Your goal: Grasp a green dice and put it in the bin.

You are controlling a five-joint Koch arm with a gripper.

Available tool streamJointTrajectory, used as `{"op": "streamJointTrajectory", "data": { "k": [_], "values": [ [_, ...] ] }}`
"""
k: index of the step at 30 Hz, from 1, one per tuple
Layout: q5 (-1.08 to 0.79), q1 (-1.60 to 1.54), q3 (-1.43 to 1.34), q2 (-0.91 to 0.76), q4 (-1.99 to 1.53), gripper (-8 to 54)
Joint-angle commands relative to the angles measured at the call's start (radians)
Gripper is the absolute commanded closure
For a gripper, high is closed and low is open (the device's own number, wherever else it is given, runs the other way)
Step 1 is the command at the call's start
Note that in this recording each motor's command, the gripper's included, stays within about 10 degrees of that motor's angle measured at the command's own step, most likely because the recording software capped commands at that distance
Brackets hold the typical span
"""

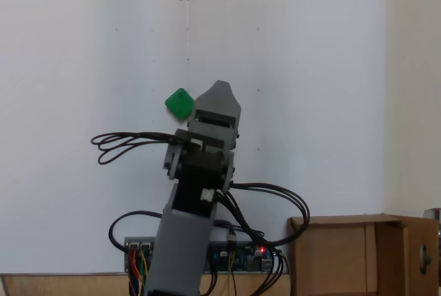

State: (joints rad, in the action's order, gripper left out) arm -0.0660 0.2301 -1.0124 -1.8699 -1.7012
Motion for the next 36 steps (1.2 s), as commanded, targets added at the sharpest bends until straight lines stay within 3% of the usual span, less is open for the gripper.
{"op": "streamJointTrajectory", "data": {
  "k": [1, 36],
  "values": [
    [0.063, -0.014, 0.043, -0.005, -0.075, 1.5],
    [-0.413, -0.140, -0.038, 0.003, -0.074, -0.4]
  ]
}}
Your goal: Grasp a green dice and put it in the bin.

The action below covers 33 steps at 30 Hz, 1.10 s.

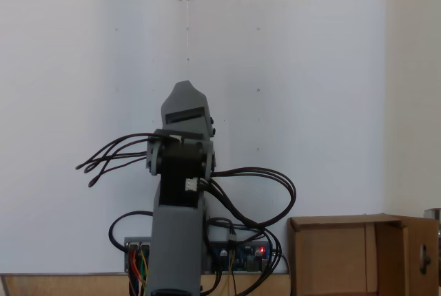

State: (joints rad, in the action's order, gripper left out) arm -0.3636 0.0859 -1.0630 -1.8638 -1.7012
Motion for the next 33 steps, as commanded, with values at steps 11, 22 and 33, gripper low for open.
{"op": "streamJointTrajectory", "data": {
  "k": [11, 22, 33],
  "values": [
    [-0.172, 0.020, -0.097, 0.011, -0.018, -0.3],
    [-0.169, 0.008, -0.160, 0.048, 0.098, 0.3],
    [-0.158, -0.035, -0.160, 0.109, 0.129, 0.4]
  ]
}}
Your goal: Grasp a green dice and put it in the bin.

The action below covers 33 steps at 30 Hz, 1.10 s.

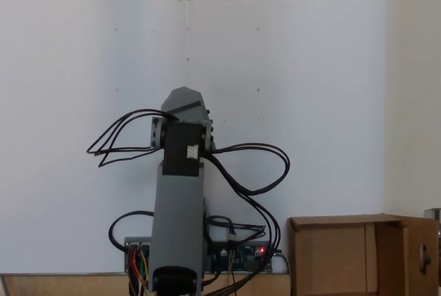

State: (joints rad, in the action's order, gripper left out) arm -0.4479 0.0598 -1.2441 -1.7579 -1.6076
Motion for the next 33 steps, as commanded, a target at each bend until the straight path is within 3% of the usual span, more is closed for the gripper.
{"op": "streamJointTrajectory", "data": {
  "k": [1, 22, 33],
  "values": [
    [-0.074, -0.011, 0.021, 0.014, 0.046, 0.5],
    [-0.087, -0.084, 0.021, 0.072, 0.153, 1.1],
    [-0.195, -0.097, -0.034, 0.081, 0.150, 0.1]
  ]
}}
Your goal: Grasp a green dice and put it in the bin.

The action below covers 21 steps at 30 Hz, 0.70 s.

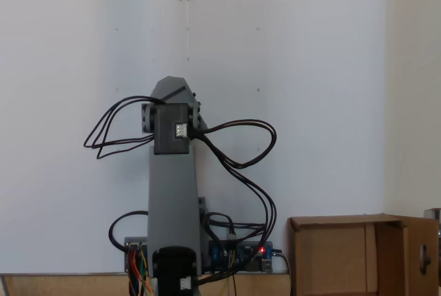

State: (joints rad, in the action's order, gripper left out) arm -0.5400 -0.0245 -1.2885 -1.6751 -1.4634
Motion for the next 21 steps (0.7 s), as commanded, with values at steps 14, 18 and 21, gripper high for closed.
{"op": "streamJointTrajectory", "data": {
  "k": [14, 18, 21],
  "values": [
    [-0.100, -0.009, -0.127, 0.009, 0.155, 0.8],
    [-0.100, -0.011, -0.164, 0.009, 0.198, 1.4],
    [-0.100, -0.014, -0.164, 0.011, 0.202, 1.7]
  ]
}}
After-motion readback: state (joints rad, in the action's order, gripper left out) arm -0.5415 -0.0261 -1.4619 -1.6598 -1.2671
